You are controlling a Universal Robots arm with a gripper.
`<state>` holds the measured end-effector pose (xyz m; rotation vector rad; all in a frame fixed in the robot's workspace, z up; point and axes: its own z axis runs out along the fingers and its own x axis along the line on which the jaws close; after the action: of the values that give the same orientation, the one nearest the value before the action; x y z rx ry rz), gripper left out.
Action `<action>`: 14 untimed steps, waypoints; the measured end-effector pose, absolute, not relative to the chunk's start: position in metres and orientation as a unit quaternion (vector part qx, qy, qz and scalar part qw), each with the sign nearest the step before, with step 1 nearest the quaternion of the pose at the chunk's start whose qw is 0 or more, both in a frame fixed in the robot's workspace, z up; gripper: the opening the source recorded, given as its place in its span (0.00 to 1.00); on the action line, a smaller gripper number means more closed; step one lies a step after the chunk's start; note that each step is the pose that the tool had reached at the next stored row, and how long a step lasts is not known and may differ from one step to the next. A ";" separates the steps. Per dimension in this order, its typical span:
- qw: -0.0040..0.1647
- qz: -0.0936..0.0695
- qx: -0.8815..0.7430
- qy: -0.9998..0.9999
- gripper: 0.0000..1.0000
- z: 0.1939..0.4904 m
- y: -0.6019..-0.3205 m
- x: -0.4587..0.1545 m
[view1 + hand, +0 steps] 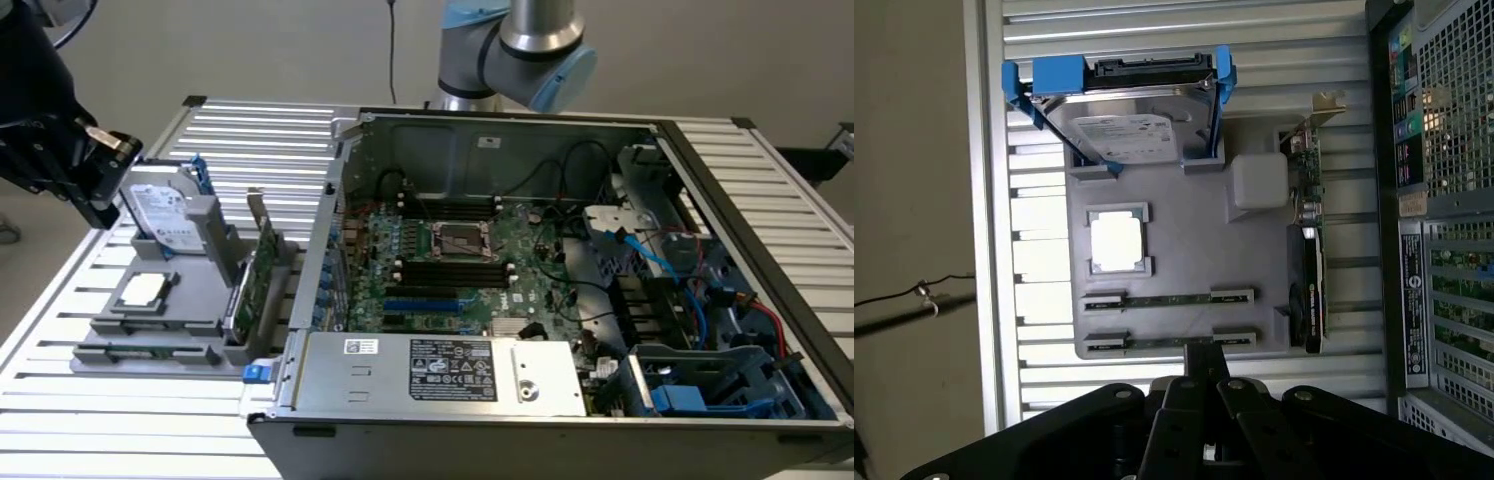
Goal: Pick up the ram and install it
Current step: 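Pick up the ram and move it above insertion slot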
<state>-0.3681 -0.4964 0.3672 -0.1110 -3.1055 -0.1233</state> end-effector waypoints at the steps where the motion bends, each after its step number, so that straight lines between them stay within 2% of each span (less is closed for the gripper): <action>1: 0.016 -0.040 -0.036 -0.998 0.11 0.367 -0.496 -0.368; 14: 0.020 -0.039 -0.006 -0.999 0.11 0.366 -0.498 -0.374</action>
<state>-0.3741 -0.4980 0.3658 -0.0190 -3.0995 -0.1209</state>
